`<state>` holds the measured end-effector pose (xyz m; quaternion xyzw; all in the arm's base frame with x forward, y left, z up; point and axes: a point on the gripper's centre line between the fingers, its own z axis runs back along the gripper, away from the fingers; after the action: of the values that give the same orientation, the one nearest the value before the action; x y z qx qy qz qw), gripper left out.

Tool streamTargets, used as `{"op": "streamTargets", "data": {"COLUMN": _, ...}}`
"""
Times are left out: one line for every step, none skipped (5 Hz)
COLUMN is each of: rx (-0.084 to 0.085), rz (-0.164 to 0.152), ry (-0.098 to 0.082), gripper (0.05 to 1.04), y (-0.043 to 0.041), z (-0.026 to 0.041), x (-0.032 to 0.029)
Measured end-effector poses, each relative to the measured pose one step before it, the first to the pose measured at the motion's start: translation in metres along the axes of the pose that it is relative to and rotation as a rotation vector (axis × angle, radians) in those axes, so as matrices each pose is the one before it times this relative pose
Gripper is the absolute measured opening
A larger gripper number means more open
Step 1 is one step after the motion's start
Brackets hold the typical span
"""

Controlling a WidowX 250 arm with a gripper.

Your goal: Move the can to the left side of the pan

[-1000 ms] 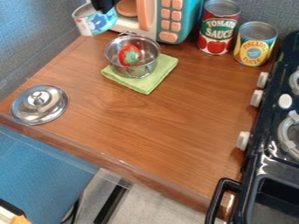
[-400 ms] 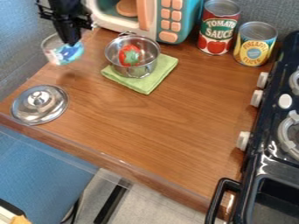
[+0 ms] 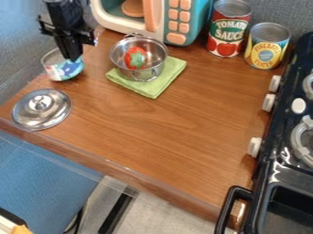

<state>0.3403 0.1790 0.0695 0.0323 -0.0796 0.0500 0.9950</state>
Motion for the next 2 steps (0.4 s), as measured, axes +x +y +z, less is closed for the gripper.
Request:
{"op": "streamTargets", "data": {"rx": -0.0199, "rz": 0.0190, "ry": 0.0217, "gripper": 0.211, "y": -0.00148, "z": -0.00232, "x": 0.00073}}
{"op": "streamTargets", "data": {"rx": 0.0103, "rz": -0.0267, "ry": 0.0241, "gripper": 0.462, "y": -0.00411, "z": 0.00109, "x": -0.00182}}
